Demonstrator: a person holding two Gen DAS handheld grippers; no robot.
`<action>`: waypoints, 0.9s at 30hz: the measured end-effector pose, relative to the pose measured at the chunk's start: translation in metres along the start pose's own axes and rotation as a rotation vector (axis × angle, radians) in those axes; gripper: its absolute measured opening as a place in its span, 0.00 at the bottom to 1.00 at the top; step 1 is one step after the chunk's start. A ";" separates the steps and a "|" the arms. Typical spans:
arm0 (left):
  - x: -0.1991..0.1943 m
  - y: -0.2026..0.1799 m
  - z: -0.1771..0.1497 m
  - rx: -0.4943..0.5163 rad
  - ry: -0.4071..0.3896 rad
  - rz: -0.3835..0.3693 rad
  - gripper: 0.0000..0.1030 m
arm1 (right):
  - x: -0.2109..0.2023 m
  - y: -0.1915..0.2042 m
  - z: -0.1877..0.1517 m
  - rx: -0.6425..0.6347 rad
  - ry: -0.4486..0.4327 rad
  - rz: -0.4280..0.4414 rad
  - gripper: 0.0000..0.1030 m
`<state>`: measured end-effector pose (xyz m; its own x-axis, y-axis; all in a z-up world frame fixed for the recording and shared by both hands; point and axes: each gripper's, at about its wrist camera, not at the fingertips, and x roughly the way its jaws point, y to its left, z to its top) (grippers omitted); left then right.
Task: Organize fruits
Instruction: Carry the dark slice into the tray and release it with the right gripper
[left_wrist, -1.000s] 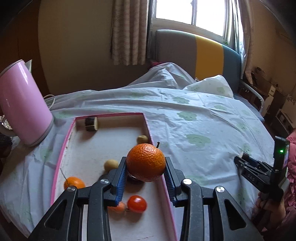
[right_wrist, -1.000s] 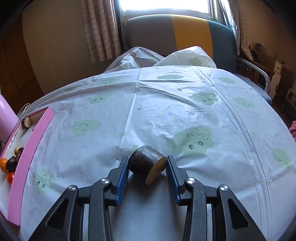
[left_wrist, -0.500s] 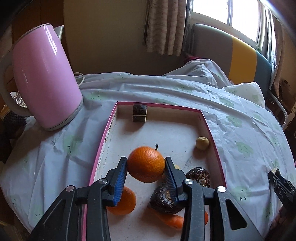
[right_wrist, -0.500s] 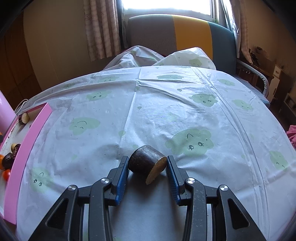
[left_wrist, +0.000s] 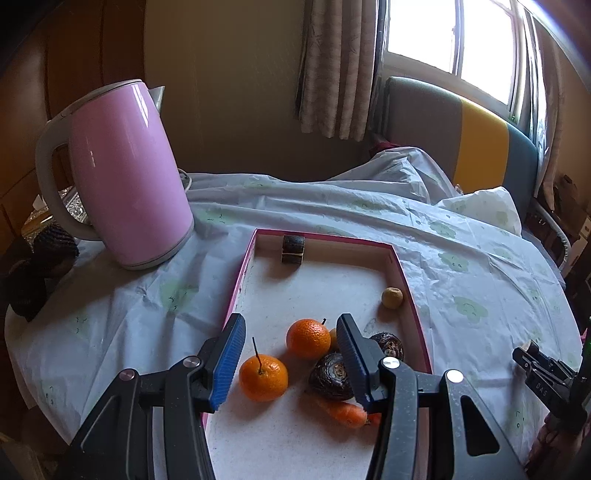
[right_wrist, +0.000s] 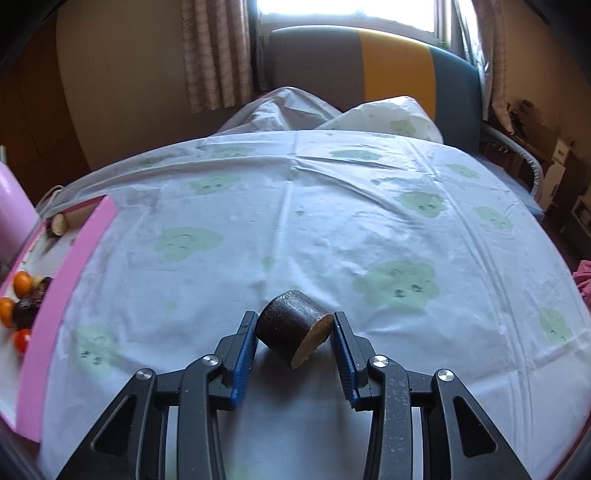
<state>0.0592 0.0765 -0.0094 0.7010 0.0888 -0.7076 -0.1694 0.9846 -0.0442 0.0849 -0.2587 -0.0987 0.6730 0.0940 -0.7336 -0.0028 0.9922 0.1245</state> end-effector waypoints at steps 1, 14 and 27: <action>-0.002 0.002 -0.001 -0.003 -0.001 0.000 0.51 | -0.002 0.010 0.002 -0.013 -0.002 0.028 0.39; -0.030 0.035 -0.012 -0.065 -0.043 0.048 0.52 | -0.021 0.186 0.032 -0.323 -0.007 0.413 0.39; -0.035 0.057 -0.022 -0.113 -0.042 0.063 0.57 | 0.010 0.251 0.018 -0.440 0.090 0.419 0.40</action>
<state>0.0100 0.1262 -0.0027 0.7143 0.1581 -0.6817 -0.2892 0.9538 -0.0818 0.1040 -0.0107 -0.0630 0.4836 0.4707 -0.7379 -0.5714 0.8084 0.1412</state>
